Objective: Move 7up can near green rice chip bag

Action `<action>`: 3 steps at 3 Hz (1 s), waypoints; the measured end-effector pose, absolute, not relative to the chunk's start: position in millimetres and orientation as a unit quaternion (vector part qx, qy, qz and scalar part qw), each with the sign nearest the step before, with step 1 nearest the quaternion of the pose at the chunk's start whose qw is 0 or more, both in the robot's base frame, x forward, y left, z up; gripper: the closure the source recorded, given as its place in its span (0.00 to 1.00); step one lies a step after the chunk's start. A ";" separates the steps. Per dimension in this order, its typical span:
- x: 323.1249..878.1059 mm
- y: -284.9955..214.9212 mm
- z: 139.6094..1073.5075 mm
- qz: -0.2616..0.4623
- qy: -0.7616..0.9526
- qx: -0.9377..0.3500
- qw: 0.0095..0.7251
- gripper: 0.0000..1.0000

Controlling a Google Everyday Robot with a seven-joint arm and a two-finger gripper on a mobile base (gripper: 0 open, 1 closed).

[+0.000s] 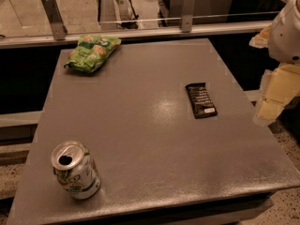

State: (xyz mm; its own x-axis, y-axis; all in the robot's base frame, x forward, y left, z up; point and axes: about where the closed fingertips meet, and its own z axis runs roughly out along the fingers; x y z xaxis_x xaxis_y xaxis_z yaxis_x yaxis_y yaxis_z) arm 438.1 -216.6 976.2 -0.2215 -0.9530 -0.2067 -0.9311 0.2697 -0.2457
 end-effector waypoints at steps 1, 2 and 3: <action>438.1 -216.6 976.2 -0.034 0.781 -0.603 0.159 0.00; 439.7 -203.9 971.0 -0.008 0.777 -0.604 0.179 0.00; 445.2 -162.6 949.1 0.060 0.750 -0.618 0.227 0.00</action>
Offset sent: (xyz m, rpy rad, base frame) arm 0.0044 0.0359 -0.0194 0.1923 0.0175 0.0466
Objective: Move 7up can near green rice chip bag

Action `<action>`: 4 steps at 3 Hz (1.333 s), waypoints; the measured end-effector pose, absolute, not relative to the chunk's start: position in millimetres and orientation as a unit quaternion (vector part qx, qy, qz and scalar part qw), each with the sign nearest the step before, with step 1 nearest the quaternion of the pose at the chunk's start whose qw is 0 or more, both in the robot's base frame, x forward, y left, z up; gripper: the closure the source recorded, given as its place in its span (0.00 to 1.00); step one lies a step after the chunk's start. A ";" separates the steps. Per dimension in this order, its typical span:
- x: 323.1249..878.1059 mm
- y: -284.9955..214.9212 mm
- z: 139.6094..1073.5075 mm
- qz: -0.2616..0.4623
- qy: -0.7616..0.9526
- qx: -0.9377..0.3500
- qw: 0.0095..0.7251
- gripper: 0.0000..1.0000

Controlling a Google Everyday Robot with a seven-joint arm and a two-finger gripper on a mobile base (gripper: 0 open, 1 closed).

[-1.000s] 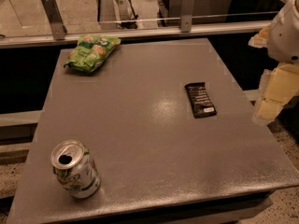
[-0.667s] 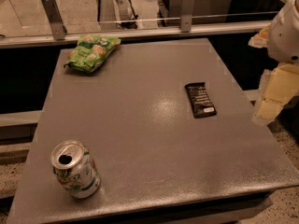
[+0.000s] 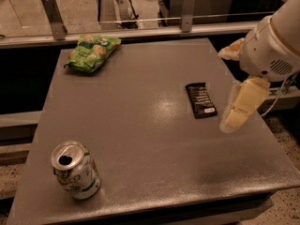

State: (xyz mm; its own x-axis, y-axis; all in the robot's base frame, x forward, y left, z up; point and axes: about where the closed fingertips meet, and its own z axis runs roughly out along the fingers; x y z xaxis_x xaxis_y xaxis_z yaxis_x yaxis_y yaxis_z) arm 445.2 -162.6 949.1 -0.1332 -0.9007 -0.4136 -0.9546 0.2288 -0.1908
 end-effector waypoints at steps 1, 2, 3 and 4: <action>444.5 -101.6 930.1 0.138 0.702 -0.643 0.274 0.00; 431.1 -39.8 909.6 0.231 0.652 -0.652 0.312 0.00; 403.7 32.0 895.3 0.335 0.594 -0.646 0.342 0.00; 386.3 68.7 895.2 0.386 0.561 -0.640 0.355 0.00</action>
Offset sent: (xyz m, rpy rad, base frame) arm -0.0359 0.1937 -0.0552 0.6334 0.0942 0.3755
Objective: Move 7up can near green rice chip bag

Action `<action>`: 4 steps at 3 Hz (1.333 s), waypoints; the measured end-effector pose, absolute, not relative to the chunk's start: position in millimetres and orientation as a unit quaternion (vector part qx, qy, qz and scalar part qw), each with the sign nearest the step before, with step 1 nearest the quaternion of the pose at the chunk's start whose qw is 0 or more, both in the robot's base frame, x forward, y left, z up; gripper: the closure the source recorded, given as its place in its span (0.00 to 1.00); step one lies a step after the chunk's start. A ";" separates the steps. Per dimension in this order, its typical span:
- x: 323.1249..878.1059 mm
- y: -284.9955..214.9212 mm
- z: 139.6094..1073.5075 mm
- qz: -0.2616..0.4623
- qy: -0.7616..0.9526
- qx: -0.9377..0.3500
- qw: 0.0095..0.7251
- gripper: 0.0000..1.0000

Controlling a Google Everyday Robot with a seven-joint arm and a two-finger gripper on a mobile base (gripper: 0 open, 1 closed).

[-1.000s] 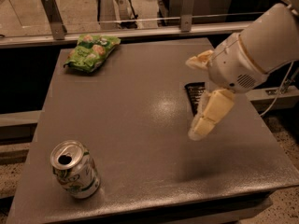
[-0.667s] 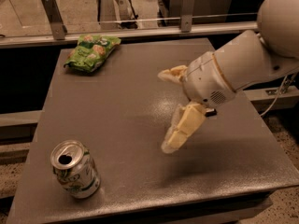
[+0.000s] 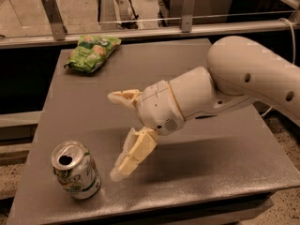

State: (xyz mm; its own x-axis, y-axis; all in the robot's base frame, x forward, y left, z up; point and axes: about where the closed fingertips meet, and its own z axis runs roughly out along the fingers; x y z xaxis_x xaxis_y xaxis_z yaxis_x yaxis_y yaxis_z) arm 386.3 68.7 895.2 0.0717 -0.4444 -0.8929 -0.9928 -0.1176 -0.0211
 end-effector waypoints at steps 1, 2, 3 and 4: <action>366.2 99.1 900.2 0.433 0.529 -0.630 0.370 0.00; 350.5 117.3 900.0 0.464 0.515 -0.611 0.382 0.00; 336.2 134.8 895.3 0.480 0.507 -0.604 0.384 0.00; 328.3 142.2 884.5 0.487 0.510 -0.598 0.380 0.18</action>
Offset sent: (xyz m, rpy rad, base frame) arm -0.0514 0.0659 0.0017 0.2822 0.1091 0.0590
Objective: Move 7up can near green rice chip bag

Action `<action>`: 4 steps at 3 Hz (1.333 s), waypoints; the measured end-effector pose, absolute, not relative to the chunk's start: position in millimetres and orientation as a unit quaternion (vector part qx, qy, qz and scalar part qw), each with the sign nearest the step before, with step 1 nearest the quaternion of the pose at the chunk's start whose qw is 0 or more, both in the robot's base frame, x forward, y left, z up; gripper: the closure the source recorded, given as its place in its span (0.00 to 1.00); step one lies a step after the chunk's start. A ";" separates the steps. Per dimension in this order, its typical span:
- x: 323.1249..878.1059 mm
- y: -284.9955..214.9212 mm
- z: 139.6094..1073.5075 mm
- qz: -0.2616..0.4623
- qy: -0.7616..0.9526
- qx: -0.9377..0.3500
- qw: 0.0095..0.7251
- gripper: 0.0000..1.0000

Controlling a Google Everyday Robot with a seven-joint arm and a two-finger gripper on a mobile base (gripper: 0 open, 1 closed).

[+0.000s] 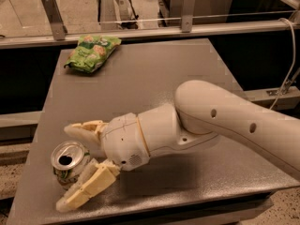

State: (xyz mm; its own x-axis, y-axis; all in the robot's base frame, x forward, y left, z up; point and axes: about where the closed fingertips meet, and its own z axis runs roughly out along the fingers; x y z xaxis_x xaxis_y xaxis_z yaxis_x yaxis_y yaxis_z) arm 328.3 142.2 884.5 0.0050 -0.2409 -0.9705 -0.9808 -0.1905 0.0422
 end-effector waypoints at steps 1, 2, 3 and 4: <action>324.0 145.9 877.7 0.492 0.514 -0.593 0.377 0.43; 327.9 141.6 878.3 0.489 0.521 -0.585 0.383 0.64; 354.0 112.9 896.5 0.450 0.533 -0.587 0.410 0.88; 393.3 63.5 932.4 0.375 0.553 -0.598 0.442 1.00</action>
Offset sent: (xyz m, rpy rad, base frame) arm 0.0089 -0.0104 -0.0073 0.0157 0.0300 -0.0711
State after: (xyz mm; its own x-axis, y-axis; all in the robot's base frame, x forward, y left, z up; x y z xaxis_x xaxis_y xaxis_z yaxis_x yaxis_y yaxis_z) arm 393.3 63.5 932.4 0.1061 -0.3310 -0.9376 -0.9936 0.0025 -0.1133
